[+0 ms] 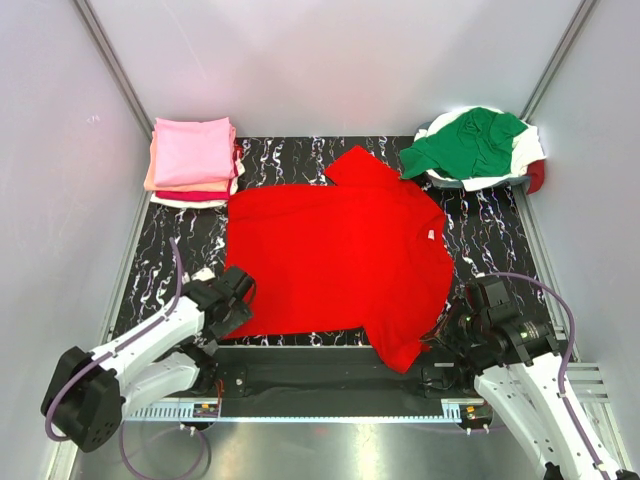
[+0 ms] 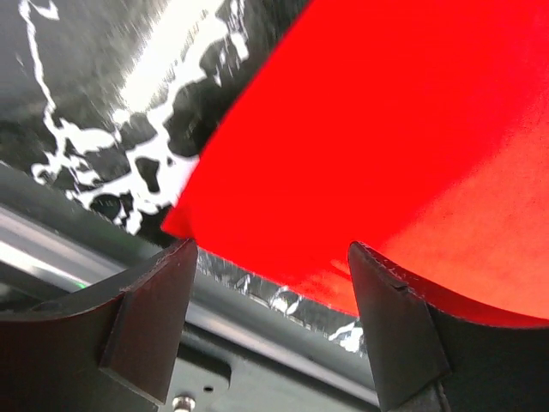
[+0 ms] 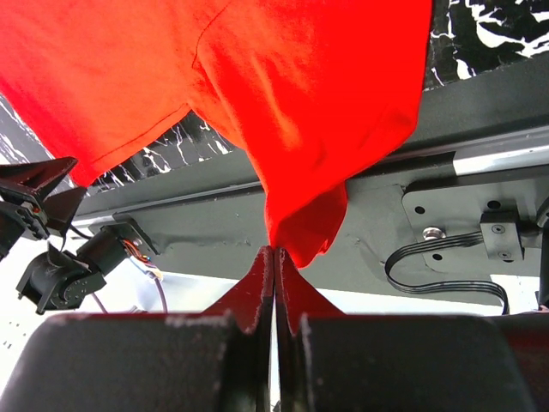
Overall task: Fold and stack the t-shirts
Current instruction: Flatten the tshirt out, then fold the tshirt
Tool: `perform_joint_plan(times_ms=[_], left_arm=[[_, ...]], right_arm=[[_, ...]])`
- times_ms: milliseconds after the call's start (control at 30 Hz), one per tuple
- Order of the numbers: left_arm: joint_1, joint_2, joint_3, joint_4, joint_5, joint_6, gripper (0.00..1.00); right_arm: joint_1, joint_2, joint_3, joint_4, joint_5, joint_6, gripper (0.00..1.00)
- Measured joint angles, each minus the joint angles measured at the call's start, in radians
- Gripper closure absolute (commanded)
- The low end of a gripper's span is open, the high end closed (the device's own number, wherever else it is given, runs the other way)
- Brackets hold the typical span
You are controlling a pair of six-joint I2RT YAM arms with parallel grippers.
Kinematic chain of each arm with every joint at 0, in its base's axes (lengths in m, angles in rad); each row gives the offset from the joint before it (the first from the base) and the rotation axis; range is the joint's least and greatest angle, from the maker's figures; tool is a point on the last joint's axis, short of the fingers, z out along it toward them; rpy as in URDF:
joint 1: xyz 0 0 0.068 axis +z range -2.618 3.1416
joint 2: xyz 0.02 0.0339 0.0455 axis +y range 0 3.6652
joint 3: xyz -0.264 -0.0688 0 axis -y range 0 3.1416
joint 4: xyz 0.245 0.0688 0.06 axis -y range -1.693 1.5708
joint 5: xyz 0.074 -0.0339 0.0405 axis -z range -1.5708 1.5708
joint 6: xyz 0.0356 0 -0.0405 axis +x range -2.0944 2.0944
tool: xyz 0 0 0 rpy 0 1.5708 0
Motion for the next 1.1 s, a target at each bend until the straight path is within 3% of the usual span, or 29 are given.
perform_joint_plan(times_ms=[300, 433, 467, 667, 800, 1100], left_arm=[[0.012, 0.064, 0.003, 0.025, -0.027, 0.026, 0.54], [0.011, 0.075, 0.010, 0.037, -0.036, 0.030, 0.97], [0.011, 0.069, 0.009, 0.040, -0.037, 0.030, 1.00], [0.012, -0.017, 0.038, -0.004, -0.029, 0.056, 1.00], [0.015, -0.029, 0.161, -0.067, -0.024, 0.096, 1.00], [0.179, 0.073, 0.367, -0.070, 0.035, 0.300, 1.00]], right_arm=[[0.000, 0.000, 0.000, 0.010, -0.003, -0.005, 1.00], [0.000, 0.002, 0.000, 0.010, -0.003, -0.005, 1.00], [0.000, 0.002, 0.000, 0.010, -0.003, -0.004, 1.00], [0.000, -0.008, 0.013, 0.002, 0.007, 0.003, 1.00], [0.000, 0.029, 0.097, -0.005, 0.061, 0.000, 1.00], [0.000, 0.446, 0.394, 0.146, 0.213, -0.103, 1.00]])
